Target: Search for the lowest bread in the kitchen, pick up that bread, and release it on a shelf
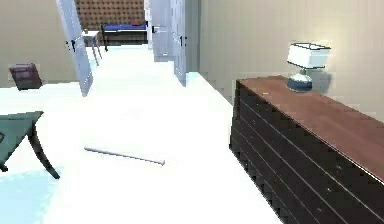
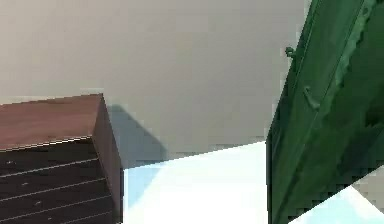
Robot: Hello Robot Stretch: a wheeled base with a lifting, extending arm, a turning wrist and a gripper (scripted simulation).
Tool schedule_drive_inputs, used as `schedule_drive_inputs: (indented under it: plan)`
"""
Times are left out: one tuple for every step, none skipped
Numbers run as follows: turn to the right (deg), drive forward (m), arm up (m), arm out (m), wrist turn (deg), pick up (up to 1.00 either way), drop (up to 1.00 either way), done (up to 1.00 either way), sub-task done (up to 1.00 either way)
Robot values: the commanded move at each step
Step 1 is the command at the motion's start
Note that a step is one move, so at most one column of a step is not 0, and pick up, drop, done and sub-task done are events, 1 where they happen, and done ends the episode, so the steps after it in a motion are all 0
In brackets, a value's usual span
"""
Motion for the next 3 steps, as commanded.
schedule_drive_inputs:
  plan:
    - [0.0,1.00,0.00,0.00,0.0,0.00,0.00,0.00,0.00]
    - [-9.0,0.00,0.00,0.00,0.0,0.00,0.00,0.00,0.00]
    - [0.0,0.45,0.00,0.00,0.0,0.00,0.00,0.00,0.00]
